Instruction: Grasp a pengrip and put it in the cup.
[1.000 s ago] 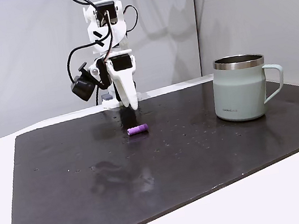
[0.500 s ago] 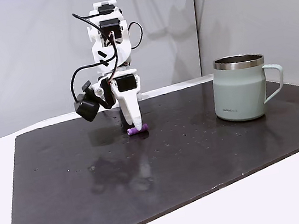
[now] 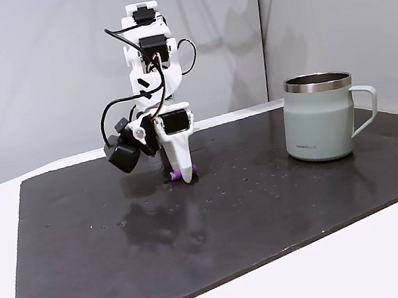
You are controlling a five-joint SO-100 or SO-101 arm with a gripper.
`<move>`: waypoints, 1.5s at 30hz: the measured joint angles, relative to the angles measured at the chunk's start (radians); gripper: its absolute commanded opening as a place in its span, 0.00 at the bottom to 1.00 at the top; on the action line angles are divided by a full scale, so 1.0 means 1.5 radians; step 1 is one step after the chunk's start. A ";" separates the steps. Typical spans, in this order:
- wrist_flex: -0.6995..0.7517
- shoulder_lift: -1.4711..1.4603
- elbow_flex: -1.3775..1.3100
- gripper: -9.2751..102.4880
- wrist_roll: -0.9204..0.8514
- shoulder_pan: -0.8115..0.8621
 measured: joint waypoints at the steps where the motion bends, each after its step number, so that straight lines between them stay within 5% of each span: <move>1: -0.001 -0.002 -0.001 0.13 0.000 0.000; 14: 0.019 -0.005 -0.033 0.09 0.006 -0.004; 30: 0.346 0.217 -0.288 0.08 0.025 -0.034; 45: 0.359 0.275 -0.385 0.08 0.051 -0.059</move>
